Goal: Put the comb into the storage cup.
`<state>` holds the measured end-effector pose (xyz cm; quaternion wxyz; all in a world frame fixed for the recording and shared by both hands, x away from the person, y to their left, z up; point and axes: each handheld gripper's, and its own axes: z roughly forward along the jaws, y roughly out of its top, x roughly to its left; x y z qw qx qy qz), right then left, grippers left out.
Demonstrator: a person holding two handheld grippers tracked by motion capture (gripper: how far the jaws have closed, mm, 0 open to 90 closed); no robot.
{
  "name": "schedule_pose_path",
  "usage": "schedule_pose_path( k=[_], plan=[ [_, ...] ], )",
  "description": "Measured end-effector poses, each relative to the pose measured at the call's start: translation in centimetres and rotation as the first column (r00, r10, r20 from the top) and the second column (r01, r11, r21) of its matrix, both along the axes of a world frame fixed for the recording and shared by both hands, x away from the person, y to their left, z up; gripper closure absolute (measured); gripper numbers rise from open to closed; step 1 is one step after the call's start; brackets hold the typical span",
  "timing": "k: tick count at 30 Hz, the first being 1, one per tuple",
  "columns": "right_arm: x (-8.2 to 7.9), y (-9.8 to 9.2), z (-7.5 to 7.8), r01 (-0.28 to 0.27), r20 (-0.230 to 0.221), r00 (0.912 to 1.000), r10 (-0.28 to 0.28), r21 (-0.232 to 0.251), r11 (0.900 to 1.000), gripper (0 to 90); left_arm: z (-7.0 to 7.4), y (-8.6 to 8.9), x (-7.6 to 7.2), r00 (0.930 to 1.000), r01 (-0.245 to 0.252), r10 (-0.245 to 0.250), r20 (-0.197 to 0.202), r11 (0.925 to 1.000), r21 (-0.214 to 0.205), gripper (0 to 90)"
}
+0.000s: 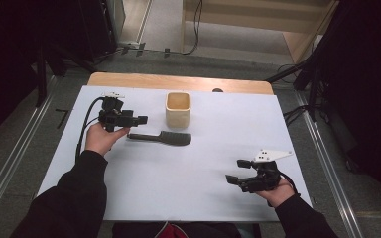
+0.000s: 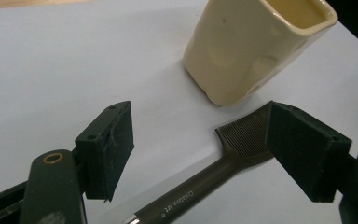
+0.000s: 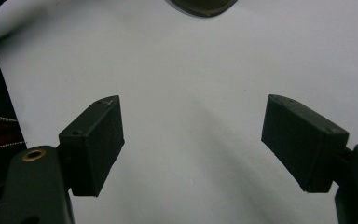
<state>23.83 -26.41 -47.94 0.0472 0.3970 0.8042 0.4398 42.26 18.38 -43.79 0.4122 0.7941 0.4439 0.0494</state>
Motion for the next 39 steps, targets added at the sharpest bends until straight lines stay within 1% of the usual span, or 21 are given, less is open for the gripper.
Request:
schedule_pose_path(
  k=[3, 7, 9, 11, 12, 14, 15, 16, 17, 18, 19, 21, 22, 23, 24, 25, 26, 27, 31, 32, 39],
  plan=[
    [0.0, 0.0, 0.0, -0.001, 0.0, 1.0, 0.001, -0.001, 1.0, 18.9, -0.2, 0.0, 0.0, 1.0, 0.0, 0.0, -0.001, 1.0, 0.008, 24.2],
    [0.0, 0.0, 0.0, -0.001, 0.001, 1.0, 0.001, -0.002, 1.0, 18.9, -0.5, -0.1, 0.0, 1.0, 0.008, -0.008, 0.006, 0.9997, 0.023, 27.0],
    [0.0, 0.0, 0.0, 0.001, 0.001, 1.0, -0.001, -0.002, 1.0, 18.9, -0.6, -0.2, -0.1, 0.9999, 0.009, -0.009, 0.013, 0.9994, 0.032, 31.0],
    [0.0, 0.0, 0.0, 0.001, 0.001, 1.0, -0.001, -0.002, 1.0, 18.9, -0.7, -0.2, -0.2, 0.9997, 0.014, -0.014, 0.018, 0.9996, 0.023, 35.1],
    [0.0, 0.0, 0.0, 0.001, 0.001, 1.0, -0.001, -0.001, 1.0, 18.9, -0.9, -0.2, -0.2, 0.9998, 0.015, -0.015, 0.015, 0.9997, 0.019, 38.5],
    [-0.1, 0.0, 0.0, 0.001, 0.001, 1.0, -0.001, -0.001, 1.0, 18.9, -1.1, -0.2, -0.2, 0.9998, 0.02, -0.02, 0.007, 0.9994, 0.028, 42.5],
    [-0.1, 0.0, 0.0, 0.001, 0.0, 1.0, -0.001, -0.001, 1.0, 18.9, -1.3, -0.1, -0.2, 0.9997, 0.023, -0.023, 0.007, 0.9992, 0.032, 45.7],
    [-0.1, 0.0, 0.0, 0.001, 0.001, 1.0, -0.001, -0.001, 1.0, 18.9, -1.4, -0.1, -0.2, 0.9998, 0.02, -0.02, 0.003, 0.9992, 0.034, 50.9],
    [-0.1, 0.0, 0.0, 0.001, 0.001, 1.0, -0.001, -0.001, 1.0, 18.9, -1.5, 0.0, -0.2, 0.9998, 0.018, -0.017, -0.008, 0.9993, 0.033, 54.0],
    [-0.1, 0.0, 0.0, 0.001, 0.001, 1.0, -0.001, -0.001, 1.0, 18.9, -1.7, 0.0, -0.2, 0.9996, 0.023, -0.022, -0.019, 0.9992, 0.033, 60.1],
    [-0.1, 0.0, 0.0, 0.001, 0.001, 1.0, -0.001, -0.001, 1.0, 18.9, -1.8, 0.0, -0.2, 0.9995, 0.023, -0.022, -0.021, 0.9988, 0.044, 66.5],
    [-0.1, 0.0, 0.1, 0.0, 0.002, 1.0, 0.0, -0.002, 1.0, 18.9, -2.1, 0.0, -0.2, 0.9992, 0.035, -0.034, -0.021, 0.9982, 0.049, 77.9],
    [0.0, 0.0, 0.1, -0.001, 0.002, 1.0, 0.001, -0.001, 1.0, 18.9, -2.2, 0.1, -0.2, 0.9993, 0.033, -0.031, -0.022, 0.998, 0.053, 85.5],
    [0.0, 0.0, 0.1, -0.001, 0.003, 1.0, 0.001, -0.001, 1.0, 18.9, -2.3, 0.1, -0.1, 0.999, 0.035, -0.034, -0.029, 0.9984, 0.044, 90.0],
    [0.0, 0.0, 0.1, -0.001, 0.003, 1.0, 0.001, -0.001, 1.0, 18.9, -2.4, 0.1, 0.0, 0.9982, 0.049, -0.048, -0.037, 0.998, 0.041, 90.0],
    [0.0, 0.0, 0.1, -0.001, 0.003, 1.0, 0.001, -0.001, 1.0, 18.9, -2.5, 0.0, 0.0, 0.9978, 0.053, -0.051, -0.041, 0.9971, 0.055, 90.0],
    [0.0, 0.0, 0.1, -0.001, 0.003, 1.0, 0.001, -0.001, 1.0, 18.9, -2.7, 0.0, 0.1, 0.9972, 0.058, -0.055, -0.051, 0.9966, 0.059, 90.0],
    [0.0, 0.0, 0.1, -0.002, 0.003, 1.0, 0.002, -0.001, 1.0, 18.9, -2.9, 0.0, 0.2, 0.9967, 0.058, -0.054, -0.06, 0.9964, 0.061, 90.0],
    [-0.1, 0.0, 0.1, -0.002, 0.003, 1.0, 0.002, -0.001, 1.0, 18.9, -3.3, 0.1, 0.4, 0.9964, 0.056, -0.052, -0.068, 0.9969, 0.056, 90.0],
    [-0.1, 0.0, 0.1, -0.001, 0.003, 1.0, 0.001, -0.001, 1.0, 18.9, -3.4, 0.1, 0.4, 0.9965, 0.056, -0.052, -0.065, 0.996, 0.069, 90.0],
    [-0.1, 0.0, 0.1, -0.002, 0.003, 1.0, 0.002, -0.001, 1.0, 18.9, -4.2, 0.1, 0.5, 0.9948, 0.067, -0.058, -0.083, 0.9921, 0.106, 90.0]
  ],
)
